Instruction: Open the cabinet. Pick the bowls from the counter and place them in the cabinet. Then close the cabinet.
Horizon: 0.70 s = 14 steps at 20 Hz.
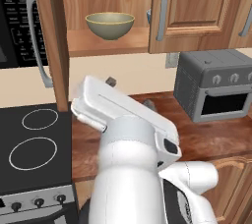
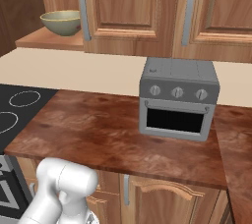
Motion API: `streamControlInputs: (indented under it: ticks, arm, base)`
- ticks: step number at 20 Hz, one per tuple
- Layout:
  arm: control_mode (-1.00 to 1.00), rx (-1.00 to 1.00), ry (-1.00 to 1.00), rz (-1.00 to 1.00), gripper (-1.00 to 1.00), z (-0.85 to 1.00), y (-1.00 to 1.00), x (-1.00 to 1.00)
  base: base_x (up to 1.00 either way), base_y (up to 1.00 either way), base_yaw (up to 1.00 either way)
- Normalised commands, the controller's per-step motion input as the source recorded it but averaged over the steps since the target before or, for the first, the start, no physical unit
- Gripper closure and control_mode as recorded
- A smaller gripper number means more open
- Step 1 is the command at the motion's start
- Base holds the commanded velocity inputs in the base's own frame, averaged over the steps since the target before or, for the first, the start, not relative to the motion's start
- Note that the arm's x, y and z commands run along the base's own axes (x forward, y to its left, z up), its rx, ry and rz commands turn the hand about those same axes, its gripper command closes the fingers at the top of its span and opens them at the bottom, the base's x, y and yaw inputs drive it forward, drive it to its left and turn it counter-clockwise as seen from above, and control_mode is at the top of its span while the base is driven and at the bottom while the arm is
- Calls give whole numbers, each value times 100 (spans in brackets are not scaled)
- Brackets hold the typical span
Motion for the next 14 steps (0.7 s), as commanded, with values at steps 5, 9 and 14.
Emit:
streamControlInputs:
  ticks: [5,9,14]
  arm:
    - [-100,1,-5,-14,-100,-17,54,4]
    - [-100,6,-3,-16,-100,-5,52,10]
    - [-100,8,-2,-15,-100,0,29,13]
  base:
    - [0,0,0]
    - [0,0,0]
    - [0,0,0]
